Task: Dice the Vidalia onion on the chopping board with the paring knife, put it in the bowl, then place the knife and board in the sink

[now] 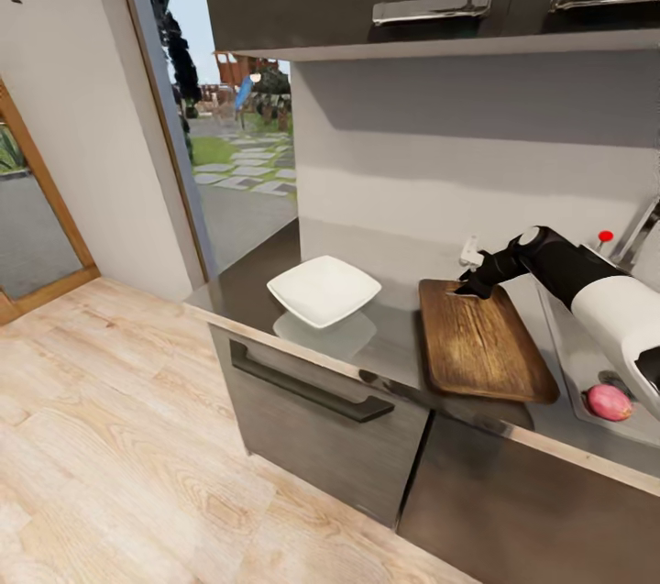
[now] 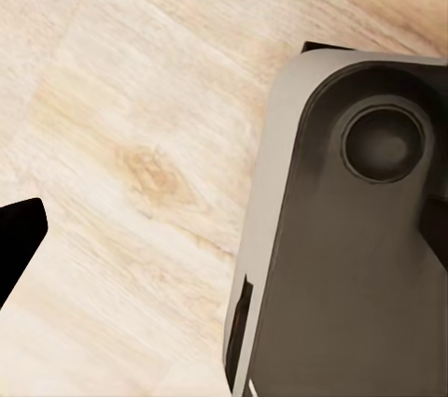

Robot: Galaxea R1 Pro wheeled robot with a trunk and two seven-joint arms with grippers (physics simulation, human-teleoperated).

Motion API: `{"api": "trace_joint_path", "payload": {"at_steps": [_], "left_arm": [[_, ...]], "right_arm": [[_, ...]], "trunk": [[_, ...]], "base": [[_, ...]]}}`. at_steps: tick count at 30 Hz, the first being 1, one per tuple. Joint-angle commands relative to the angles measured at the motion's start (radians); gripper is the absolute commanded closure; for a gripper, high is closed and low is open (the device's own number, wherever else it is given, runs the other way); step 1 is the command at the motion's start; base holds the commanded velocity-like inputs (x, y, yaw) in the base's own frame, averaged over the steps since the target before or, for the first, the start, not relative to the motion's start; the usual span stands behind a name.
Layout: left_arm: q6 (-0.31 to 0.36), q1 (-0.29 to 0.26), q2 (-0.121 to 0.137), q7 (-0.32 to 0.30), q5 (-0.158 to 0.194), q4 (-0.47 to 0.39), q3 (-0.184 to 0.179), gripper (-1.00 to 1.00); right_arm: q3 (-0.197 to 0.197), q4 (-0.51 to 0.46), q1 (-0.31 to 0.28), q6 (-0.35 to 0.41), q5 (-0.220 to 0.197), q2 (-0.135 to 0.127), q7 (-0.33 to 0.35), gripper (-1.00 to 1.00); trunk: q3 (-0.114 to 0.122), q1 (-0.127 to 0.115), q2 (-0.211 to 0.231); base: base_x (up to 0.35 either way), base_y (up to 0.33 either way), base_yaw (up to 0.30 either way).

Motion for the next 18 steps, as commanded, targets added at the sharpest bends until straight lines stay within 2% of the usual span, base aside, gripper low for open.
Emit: {"api": "trace_joint_path", "payload": {"at_steps": [1, 7, 13, 15, 16, 17, 18], "left_arm": [[-0.006, -0.001, 0.000, 0.000, 0.001, 0.002, 0.002, -1.00], [-0.006, -0.001, -0.001, 0.000, 0.000, 0.003, 0.002, -1.00], [-0.006, -0.001, -0.012, 0.000, -0.002, 0.005, 0.001, -1.00], [-0.006, -0.001, -0.015, 0.000, -0.003, 0.005, 0.001, -1.00], [-0.006, -0.001, -0.016, 0.000, -0.003, 0.005, 0.000, -1.00], [-0.006, -0.001, -0.017, 0.000, -0.002, 0.005, 0.000, -1.00], [-0.006, -0.001, -0.019, 0.001, -0.002, 0.005, 0.000, -1.00]], "right_arm": [[-0.002, -0.004, 0.000, 0.028, 0.002, -0.002, 0.004, 1.00], [-0.004, -0.005, 0.000, 0.106, 0.002, -0.007, -0.019, 1.00], [-0.014, -0.005, 0.000, 0.222, 0.001, -0.013, -0.140, 1.00], [-0.048, -0.005, 0.000, 0.264, 0.000, -0.015, -0.182, 1.00], [-0.081, -0.005, 0.000, 0.285, 0.000, -0.015, -0.199, 1.00], [-0.122, -0.005, 0.000, 0.308, 0.000, -0.015, -0.212, 1.00], [-0.194, -0.005, 0.000, 0.351, 0.000, -0.016, -0.228, 1.00]], "trunk": [[0.001, 0.000, 0.000], [0.009, 0.000, 0.000], [0.010, 0.000, 0.000], [0.010, 0.000, 0.000], [0.010, 0.000, 0.000], [0.010, 0.000, 0.000], [0.010, 0.000, 0.000]], "base": [[-0.005, 0.000, 0.000], [-0.002, 0.000, 0.000], [0.000, 0.000, 0.000], [0.000, 0.000, 0.000], [0.000, 0.000, 0.000], [0.000, 0.000, 0.000], [0.000, 0.000, 0.000]]}}
